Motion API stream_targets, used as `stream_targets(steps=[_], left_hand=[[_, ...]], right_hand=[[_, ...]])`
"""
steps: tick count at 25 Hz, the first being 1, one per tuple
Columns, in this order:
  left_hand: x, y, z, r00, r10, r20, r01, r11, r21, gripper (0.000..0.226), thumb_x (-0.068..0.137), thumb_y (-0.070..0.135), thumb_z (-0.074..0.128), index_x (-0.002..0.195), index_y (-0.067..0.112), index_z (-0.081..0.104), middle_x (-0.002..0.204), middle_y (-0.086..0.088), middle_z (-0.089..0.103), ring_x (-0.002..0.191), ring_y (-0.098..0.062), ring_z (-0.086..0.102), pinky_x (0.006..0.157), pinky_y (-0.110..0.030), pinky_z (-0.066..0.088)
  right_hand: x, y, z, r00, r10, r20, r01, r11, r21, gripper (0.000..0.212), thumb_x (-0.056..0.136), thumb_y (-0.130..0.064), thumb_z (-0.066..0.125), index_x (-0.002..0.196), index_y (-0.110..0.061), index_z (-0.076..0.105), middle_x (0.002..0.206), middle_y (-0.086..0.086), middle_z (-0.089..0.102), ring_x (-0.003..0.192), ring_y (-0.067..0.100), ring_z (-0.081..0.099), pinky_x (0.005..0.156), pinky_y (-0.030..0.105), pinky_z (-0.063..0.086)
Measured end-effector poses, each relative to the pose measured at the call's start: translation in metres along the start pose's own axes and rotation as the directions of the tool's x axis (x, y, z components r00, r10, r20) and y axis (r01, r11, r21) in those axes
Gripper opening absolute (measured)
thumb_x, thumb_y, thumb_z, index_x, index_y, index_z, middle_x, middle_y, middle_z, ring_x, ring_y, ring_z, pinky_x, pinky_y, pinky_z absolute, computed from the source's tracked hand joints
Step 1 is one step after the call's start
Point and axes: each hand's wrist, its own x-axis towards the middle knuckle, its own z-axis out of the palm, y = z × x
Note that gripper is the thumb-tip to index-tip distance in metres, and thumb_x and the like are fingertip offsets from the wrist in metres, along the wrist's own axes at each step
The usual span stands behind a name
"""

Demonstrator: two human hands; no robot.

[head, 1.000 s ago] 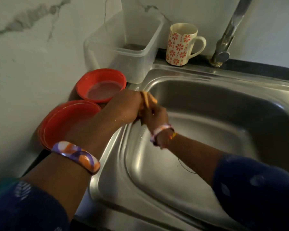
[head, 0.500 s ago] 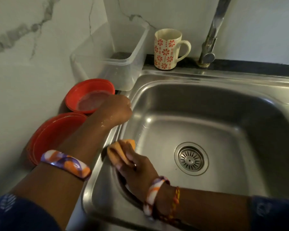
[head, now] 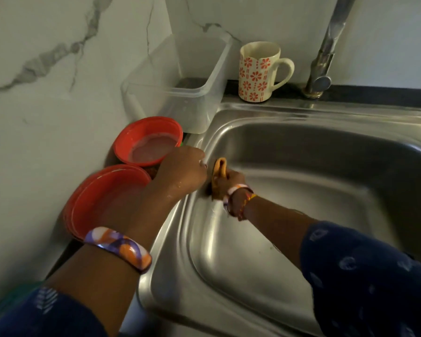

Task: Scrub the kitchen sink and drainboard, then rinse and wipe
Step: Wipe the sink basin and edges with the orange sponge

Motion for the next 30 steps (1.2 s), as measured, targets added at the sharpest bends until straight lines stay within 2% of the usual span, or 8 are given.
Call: stream_targets(steps=[2, 4, 6, 10, 18, 23, 26, 30], left_hand=[[-0.001, -0.002, 0.002, 1.0, 0.013, 0.01, -0.014, 0.999, 0.042, 0.035, 0.081, 0.018, 0.062, 0.108, -0.005, 0.061, 0.111, -0.014, 0.064, 0.104, -0.029, 0.06, 0.088, -0.036, 0.048], [-0.003, -0.002, 0.003, 1.0, 0.022, -0.009, -0.021, 0.997, 0.076, 0.038, 0.081, 0.008, 0.066, 0.118, 0.0, 0.061, 0.116, -0.013, 0.063, 0.109, -0.027, 0.059, 0.094, -0.038, 0.046], [-0.005, -0.003, 0.005, 0.998, 0.035, -0.043, -0.031, 0.997, 0.077, 0.037, 0.08, 0.004, 0.066, 0.117, 0.0, 0.062, 0.117, -0.013, 0.064, 0.11, -0.027, 0.058, 0.095, -0.038, 0.045], [-0.003, -0.005, 0.011, 0.996, 0.057, -0.067, -0.049, 0.992, 0.116, 0.038, 0.081, 0.004, 0.064, 0.119, 0.001, 0.06, 0.122, -0.012, 0.06, 0.112, -0.025, 0.056, 0.097, -0.037, 0.043], [-0.002, -0.007, 0.01, 0.997, 0.052, -0.052, -0.048, 0.996, 0.075, 0.054, 0.078, 0.001, 0.068, 0.13, 0.008, 0.056, 0.134, -0.01, 0.054, 0.122, -0.024, 0.052, 0.102, -0.033, 0.039], [-0.009, -0.003, 0.007, 0.997, 0.073, 0.023, -0.076, 0.988, 0.135, 0.042, 0.084, 0.001, 0.061, 0.126, 0.003, 0.057, 0.132, -0.013, 0.055, 0.124, -0.027, 0.049, 0.102, -0.032, 0.038], [-0.007, -0.003, -0.008, 0.992, 0.051, 0.118, -0.062, 0.994, 0.089, 0.019, 0.084, -0.006, 0.052, 0.093, 0.009, 0.057, 0.098, -0.012, 0.059, 0.102, -0.028, 0.06, 0.082, -0.025, 0.042], [-0.001, -0.011, -0.026, 1.0, -0.011, 0.0, 0.011, 0.993, 0.114, 0.032, 0.083, 0.003, 0.057, 0.105, 0.023, 0.07, 0.1, -0.003, 0.069, 0.098, -0.022, 0.063, 0.093, -0.038, 0.049]], right_hand=[[-0.042, 0.02, -0.025, 0.913, -0.006, 0.407, 0.11, 0.967, -0.232, 0.026, 0.088, -0.013, 0.059, 0.065, -0.018, 0.068, 0.055, -0.002, 0.054, 0.051, 0.009, 0.052, 0.053, 0.023, 0.046], [-0.077, 0.024, -0.046, 0.646, 0.181, 0.742, 0.355, 0.789, -0.502, 0.024, 0.087, -0.024, 0.051, 0.07, -0.024, 0.068, 0.07, 0.004, 0.063, 0.064, 0.001, 0.063, 0.059, 0.013, 0.046], [-0.083, 0.031, -0.053, 0.498, 0.322, 0.805, 0.629, 0.505, -0.591, 0.044, 0.086, -0.031, 0.042, 0.112, -0.004, 0.065, 0.113, 0.021, 0.061, 0.107, 0.023, 0.06, 0.086, 0.028, 0.044], [-0.031, 0.03, -0.042, 0.515, 0.32, 0.795, 0.779, 0.212, -0.59, 0.04, 0.098, -0.031, 0.04, 0.132, -0.013, 0.051, 0.13, 0.01, 0.054, 0.119, 0.028, 0.052, 0.099, 0.035, 0.043], [0.045, 0.018, -0.054, 0.92, -0.109, 0.377, 0.376, 0.522, -0.766, 0.033, 0.087, -0.027, 0.061, 0.118, -0.019, 0.065, 0.124, 0.007, 0.061, 0.116, 0.024, 0.054, 0.089, 0.021, 0.038], [-0.03, 0.025, -0.033, 0.949, -0.004, 0.317, 0.126, 0.923, -0.363, 0.008, 0.08, -0.018, 0.071, 0.072, -0.015, 0.073, 0.069, 0.009, 0.068, 0.057, 0.008, 0.058, 0.065, 0.02, 0.052], [-0.057, -0.002, -0.036, 0.916, 0.169, 0.364, -0.101, 0.975, -0.2, 0.007, 0.075, -0.004, 0.073, 0.082, -0.006, 0.071, 0.065, 0.004, 0.06, 0.059, 0.011, 0.054, 0.054, 0.015, 0.048], [-0.085, -0.028, -0.048, 0.865, -0.225, 0.449, 0.316, 0.939, -0.139, 0.015, 0.077, -0.009, 0.071, 0.091, -0.011, 0.074, 0.075, 0.001, 0.068, 0.069, 0.007, 0.062, 0.065, 0.017, 0.051]])
